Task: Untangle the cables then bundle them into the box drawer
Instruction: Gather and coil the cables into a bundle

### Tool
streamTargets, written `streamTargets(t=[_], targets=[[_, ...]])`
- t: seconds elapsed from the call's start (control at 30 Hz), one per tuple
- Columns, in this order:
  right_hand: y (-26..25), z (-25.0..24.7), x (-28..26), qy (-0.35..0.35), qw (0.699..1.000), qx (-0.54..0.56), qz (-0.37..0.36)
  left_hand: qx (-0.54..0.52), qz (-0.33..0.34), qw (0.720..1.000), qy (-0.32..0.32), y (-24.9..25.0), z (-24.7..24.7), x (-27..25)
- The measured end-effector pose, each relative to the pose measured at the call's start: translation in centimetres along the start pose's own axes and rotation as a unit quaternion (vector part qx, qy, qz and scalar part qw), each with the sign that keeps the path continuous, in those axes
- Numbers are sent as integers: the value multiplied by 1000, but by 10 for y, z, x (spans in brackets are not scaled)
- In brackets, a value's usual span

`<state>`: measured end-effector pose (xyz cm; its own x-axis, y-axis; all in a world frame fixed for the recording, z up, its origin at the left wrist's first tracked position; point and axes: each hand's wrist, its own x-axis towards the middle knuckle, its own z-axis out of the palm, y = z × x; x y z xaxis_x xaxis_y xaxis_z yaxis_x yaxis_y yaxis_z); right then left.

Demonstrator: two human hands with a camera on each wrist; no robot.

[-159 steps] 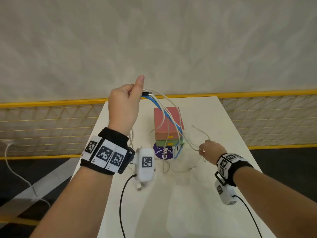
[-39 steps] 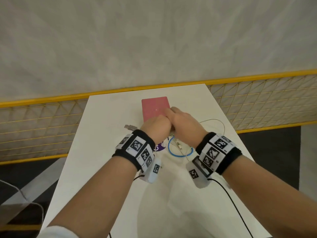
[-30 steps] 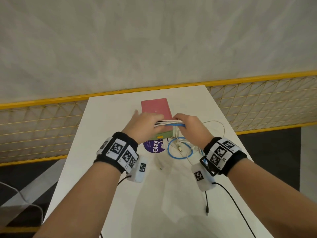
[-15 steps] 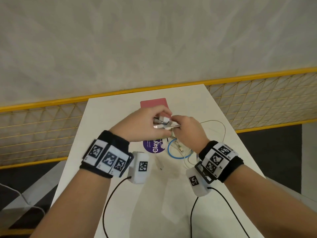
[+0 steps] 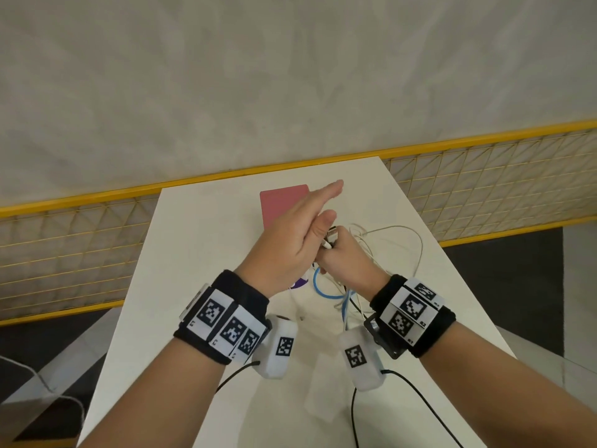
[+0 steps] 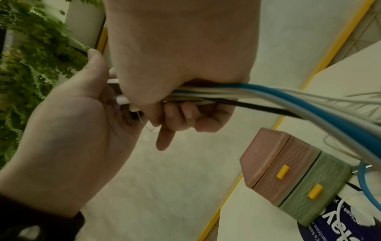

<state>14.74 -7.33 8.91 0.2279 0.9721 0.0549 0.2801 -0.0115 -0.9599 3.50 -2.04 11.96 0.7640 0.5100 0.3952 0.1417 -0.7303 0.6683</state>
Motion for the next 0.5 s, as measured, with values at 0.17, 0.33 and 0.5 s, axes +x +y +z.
streamTargets(t=[0.17,0.33,0.5], targets=[[-2,1,-5,-18,1000,-15,-17,71,47,995,-42,-3,7,2],[-1,-1,-6,-21,999,24,-14,123,31,990,-61,-4,6,-1],[-1,-1,-8,-25,997,70,9,23,-6,997,-79,1,0,-2]])
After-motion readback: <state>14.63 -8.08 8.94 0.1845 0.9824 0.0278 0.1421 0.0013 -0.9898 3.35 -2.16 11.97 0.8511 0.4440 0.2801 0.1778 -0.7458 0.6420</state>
